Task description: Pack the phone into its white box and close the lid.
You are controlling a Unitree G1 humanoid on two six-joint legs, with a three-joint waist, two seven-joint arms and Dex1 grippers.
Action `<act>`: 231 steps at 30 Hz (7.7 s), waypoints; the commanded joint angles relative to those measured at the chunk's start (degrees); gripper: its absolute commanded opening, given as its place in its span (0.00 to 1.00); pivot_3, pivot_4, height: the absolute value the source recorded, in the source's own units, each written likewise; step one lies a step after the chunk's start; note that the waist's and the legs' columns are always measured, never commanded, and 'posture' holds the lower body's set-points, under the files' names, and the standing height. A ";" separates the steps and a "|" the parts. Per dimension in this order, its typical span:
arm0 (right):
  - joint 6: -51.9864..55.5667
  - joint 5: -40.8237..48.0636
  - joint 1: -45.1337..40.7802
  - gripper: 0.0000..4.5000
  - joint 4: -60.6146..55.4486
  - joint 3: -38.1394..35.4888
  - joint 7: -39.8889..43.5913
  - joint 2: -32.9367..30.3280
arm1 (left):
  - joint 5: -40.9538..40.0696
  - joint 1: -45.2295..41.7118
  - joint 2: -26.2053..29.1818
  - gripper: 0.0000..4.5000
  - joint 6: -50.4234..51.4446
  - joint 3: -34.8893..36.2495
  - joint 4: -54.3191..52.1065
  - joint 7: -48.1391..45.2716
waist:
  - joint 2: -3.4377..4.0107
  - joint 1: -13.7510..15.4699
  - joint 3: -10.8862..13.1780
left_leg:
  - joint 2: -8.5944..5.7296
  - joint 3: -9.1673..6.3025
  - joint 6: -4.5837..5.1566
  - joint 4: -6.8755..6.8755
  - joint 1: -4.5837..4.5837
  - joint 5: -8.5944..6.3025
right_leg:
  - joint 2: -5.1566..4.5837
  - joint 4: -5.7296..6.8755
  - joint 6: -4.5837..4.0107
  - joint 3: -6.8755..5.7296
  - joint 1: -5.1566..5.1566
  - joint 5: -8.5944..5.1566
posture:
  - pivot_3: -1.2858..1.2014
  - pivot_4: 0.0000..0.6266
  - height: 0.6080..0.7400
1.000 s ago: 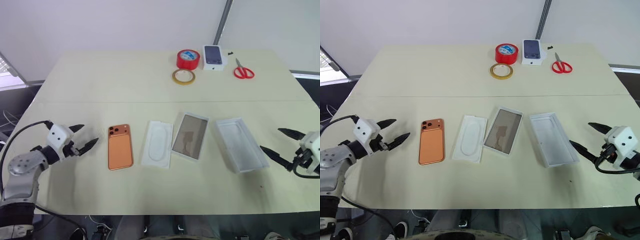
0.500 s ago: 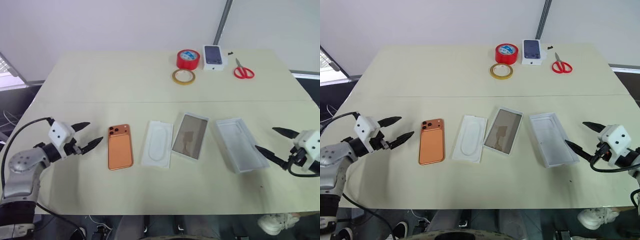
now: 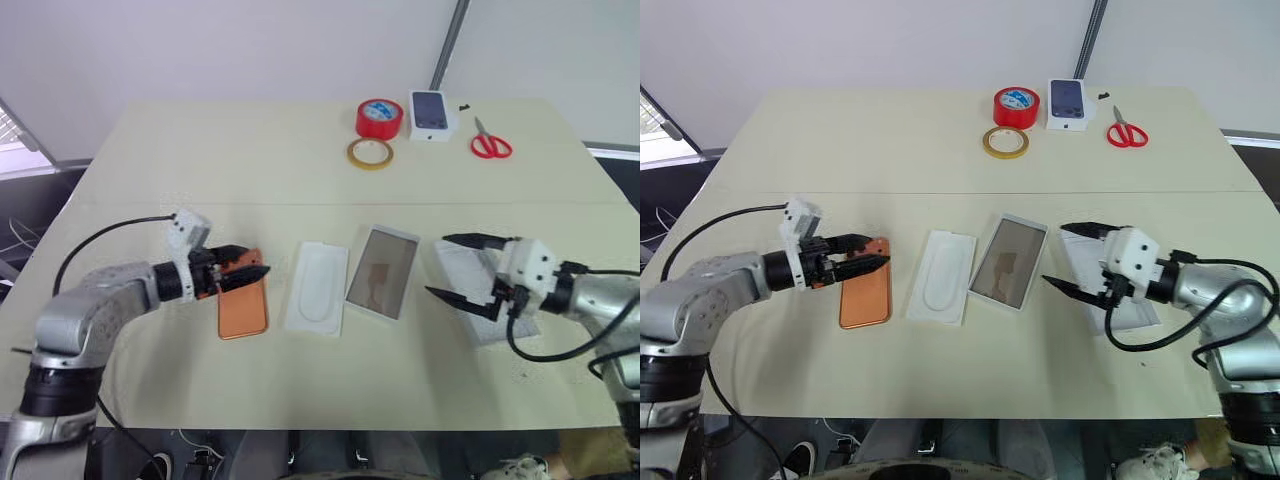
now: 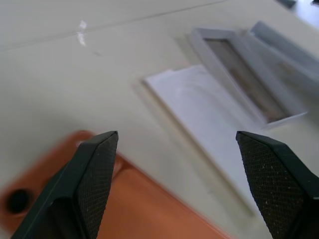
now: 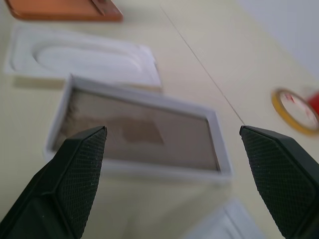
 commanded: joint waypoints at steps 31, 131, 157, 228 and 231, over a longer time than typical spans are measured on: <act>-2.45 -4.69 -4.52 1.00 -0.56 5.93 -2.97 2.47 | -2.25 -10.73 -14.14 0.02 26.39 -2.61 16.10 11.81 | 0.00 0.12 -0.05 | -0.03 -0.02 -0.25 0.06 0.05 0.15 | 0.03 0.08 0.00 0.00 0.04 0.00 | 0.52 0.24 1.00; 4.88 -9.74 -16.94 0.51 9.14 14.42 -6.79 13.50 | 1.54 -10.30 -17.80 0.74 0.35 2.20 0.98 14.97 | -0.20 -0.64 0.09 | -0.09 -0.10 -0.83 -0.06 -0.07 0.46 | 0.06 0.15 0.00 0.00 -0.19 0.00 | 0.52 0.24 1.00; 13.65 -24.74 -24.17 0.01 8.83 29.82 0.62 9.42 | 15.40 4.49 -1.67 0.74 -36.98 -1.21 2.99 -5.89 | -0.13 -1.29 0.10 | -0.09 -0.07 -0.18 -0.06 -0.32 0.10 | -0.09 0.12 -0.03 -0.01 -0.43 0.01 | 0.52 0.24 1.00; 19.28 -33.04 -38.98 0.01 29.23 44.25 -5.24 39.52 | -17.71 0.59 -13.05 0.74 34.15 16.80 9.49 28.59 | -0.09 -1.40 -0.63 | -0.18 -0.09 -0.83 -0.08 -0.10 0.46 | -0.12 0.74 -0.04 0.00 -0.57 0.01 | 0.52 0.24 1.00; 19.36 -33.49 -38.49 0.01 28.90 44.29 -5.50 38.86 | -18.61 0.01 -12.78 0.74 34.15 15.92 10.84 29.99 | -0.08 -1.49 -0.66 | -0.18 -0.09 -0.84 -0.09 -0.10 0.46 | -0.12 0.75 -0.04 0.00 -0.58 0.01 | 0.52 0.24 1.00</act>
